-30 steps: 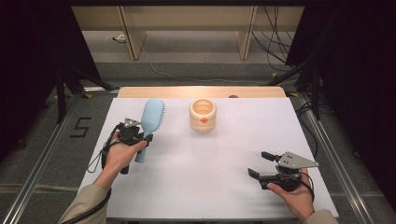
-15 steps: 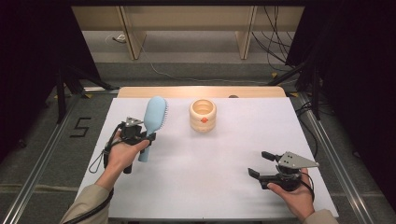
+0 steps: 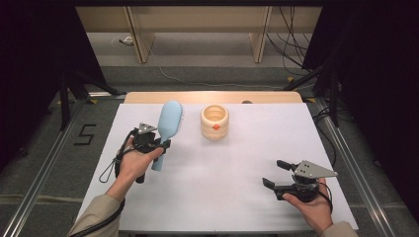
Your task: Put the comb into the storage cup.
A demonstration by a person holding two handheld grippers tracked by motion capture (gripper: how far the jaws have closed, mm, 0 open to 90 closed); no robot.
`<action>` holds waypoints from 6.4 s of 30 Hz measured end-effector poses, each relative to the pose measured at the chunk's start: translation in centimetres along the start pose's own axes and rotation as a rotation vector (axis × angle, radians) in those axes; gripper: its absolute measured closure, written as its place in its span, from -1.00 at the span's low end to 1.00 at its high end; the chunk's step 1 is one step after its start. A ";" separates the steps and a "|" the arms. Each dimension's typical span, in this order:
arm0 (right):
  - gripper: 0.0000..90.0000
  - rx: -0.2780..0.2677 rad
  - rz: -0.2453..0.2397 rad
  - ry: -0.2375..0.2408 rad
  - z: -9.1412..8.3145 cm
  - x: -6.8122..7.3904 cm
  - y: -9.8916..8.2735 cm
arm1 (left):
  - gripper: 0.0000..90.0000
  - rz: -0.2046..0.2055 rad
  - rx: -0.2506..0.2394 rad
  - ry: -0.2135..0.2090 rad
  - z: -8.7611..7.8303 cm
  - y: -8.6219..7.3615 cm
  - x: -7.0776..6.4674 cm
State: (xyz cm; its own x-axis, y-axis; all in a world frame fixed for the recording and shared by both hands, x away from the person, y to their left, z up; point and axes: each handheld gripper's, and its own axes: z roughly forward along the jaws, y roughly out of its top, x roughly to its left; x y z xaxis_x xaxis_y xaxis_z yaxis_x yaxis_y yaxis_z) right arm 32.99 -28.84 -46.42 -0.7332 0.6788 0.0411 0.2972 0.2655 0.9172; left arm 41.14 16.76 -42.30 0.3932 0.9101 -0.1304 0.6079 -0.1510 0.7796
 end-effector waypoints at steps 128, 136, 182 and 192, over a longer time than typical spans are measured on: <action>-0.64 -0.030 0.008 0.046 4.9 2.6 2.9 | 0.54 0.023 -0.089 -0.124 0.6 0.0 -6.4; -0.64 -0.032 0.005 0.047 5.0 2.7 3.0 | 0.54 0.023 -0.094 -0.129 0.5 -0.1 -6.6; -0.64 -0.028 -0.009 0.083 6.9 4.1 3.9 | 0.54 0.037 -0.110 -0.176 1.4 -0.4 -9.0; -0.64 -0.018 -0.016 0.107 7.9 4.8 4.1 | 0.55 0.055 -0.108 -0.184 1.7 -0.4 -9.8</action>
State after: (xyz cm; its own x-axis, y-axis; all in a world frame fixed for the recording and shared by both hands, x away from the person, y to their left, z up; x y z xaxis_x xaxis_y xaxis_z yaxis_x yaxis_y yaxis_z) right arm 35.53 -19.03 -45.61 -0.7992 0.5972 0.0672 0.2745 0.2633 0.9248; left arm 38.21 7.25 -42.33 0.5487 0.8146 -0.1880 0.5090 -0.1471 0.8481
